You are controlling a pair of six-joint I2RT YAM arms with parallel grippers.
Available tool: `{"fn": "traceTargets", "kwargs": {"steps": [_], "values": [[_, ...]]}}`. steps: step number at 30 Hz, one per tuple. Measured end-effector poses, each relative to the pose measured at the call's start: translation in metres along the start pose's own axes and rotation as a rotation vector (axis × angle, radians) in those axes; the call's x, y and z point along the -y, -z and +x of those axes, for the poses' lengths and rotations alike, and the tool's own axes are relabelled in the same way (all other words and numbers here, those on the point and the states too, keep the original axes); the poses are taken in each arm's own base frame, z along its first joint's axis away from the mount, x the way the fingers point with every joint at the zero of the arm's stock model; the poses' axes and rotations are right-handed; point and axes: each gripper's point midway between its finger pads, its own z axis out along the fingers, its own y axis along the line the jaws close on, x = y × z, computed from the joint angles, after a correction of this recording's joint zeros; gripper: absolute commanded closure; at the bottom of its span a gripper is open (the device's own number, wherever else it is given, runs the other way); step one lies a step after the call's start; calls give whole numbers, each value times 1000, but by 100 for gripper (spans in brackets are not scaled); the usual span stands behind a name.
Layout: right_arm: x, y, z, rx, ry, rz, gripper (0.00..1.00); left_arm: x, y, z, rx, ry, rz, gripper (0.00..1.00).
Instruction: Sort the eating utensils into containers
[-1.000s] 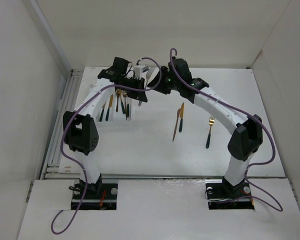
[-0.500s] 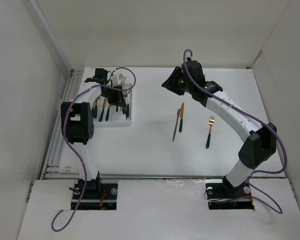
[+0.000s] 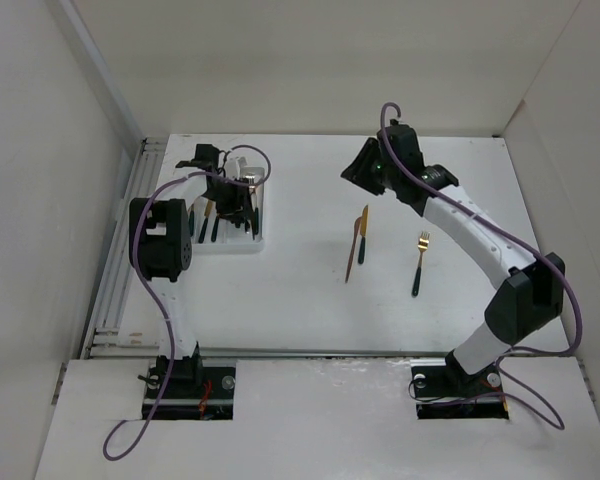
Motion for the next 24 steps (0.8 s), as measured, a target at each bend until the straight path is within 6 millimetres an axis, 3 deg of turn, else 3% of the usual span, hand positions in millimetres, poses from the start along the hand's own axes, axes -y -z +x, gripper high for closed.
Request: {"fn": "traceTargets", "kwargs": {"steps": [7, 10, 12, 15, 18, 20, 24], "values": [[22, 18, -23, 62, 21, 53, 55, -5, 7, -4, -3, 2, -53, 57], [56, 23, -29, 68, 35, 121, 62, -2, 18, -20, 30, -15, -72, 55], [94, 22, -26, 39, 26, 202, 62, 2, 28, -33, 65, -32, -85, 54], [167, 17, -4, -42, -4, 346, 56, 11, 50, -50, 121, -62, -103, 52], [232, 22, 43, -178, -32, 494, 48, 22, 75, -65, 185, -97, -117, 50], [258, 30, 75, -272, -35, 564, 44, 28, 89, -71, 221, -116, -126, 50], [276, 38, 102, -343, -18, 607, 47, 36, 106, -75, 257, -138, -135, 50]]}}
